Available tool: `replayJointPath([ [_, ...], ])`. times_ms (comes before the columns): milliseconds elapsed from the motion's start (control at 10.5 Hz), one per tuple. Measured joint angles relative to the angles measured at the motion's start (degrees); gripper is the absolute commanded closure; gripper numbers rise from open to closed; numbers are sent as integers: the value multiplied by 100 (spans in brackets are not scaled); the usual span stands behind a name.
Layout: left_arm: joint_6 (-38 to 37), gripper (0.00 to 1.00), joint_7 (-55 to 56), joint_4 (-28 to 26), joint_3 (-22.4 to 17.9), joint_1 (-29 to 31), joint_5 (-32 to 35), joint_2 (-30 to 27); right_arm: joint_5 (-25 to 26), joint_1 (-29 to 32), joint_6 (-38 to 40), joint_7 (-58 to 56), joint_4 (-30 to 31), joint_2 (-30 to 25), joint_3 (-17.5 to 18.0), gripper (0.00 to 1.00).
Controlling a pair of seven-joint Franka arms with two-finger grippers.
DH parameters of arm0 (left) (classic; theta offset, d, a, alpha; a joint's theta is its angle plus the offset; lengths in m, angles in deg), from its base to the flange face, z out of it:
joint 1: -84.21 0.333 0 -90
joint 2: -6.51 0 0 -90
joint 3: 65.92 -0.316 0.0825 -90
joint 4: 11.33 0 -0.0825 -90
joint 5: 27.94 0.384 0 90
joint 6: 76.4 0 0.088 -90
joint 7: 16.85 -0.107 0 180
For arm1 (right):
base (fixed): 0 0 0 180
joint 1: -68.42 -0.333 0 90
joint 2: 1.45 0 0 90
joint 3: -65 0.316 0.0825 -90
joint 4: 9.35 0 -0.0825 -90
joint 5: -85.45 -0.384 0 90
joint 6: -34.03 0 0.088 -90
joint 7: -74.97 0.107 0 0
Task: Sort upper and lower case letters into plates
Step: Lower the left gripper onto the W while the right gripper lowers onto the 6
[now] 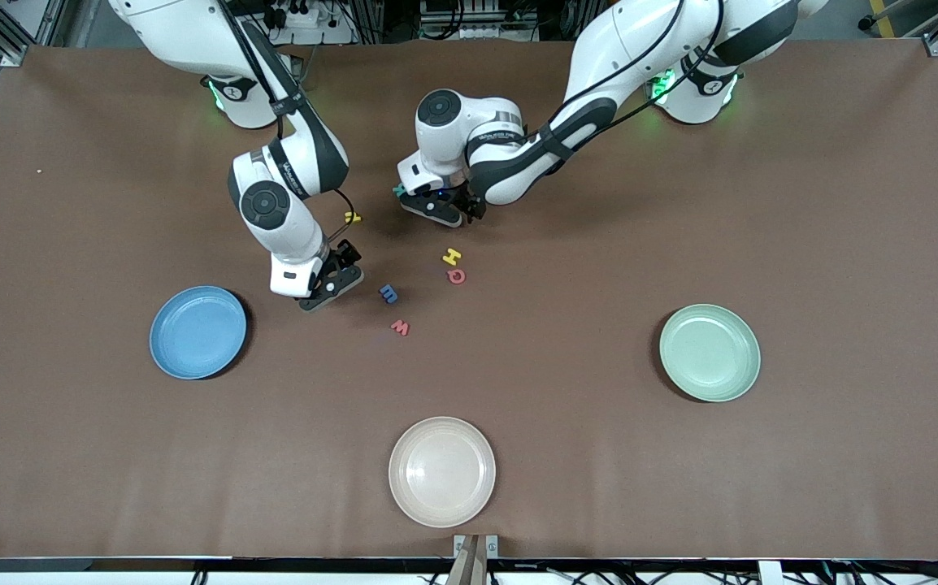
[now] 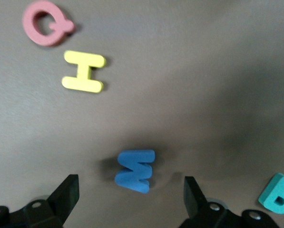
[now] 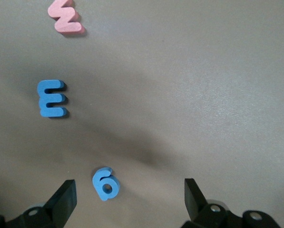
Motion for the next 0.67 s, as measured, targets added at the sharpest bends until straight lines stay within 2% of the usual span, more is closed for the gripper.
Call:
replayJointPath([
  [382,154,16,14,13,-171,-126,4,54,0,-110,-584,-10,387,4,29,0],
  [573,187,22,14,19,-275,-185,95,61,0,-126,-635,4,500,11,32,0],
  [669,230,31,19,22,-278,-190,145,61,-1,-152,-643,44,524,13,33,0],
])
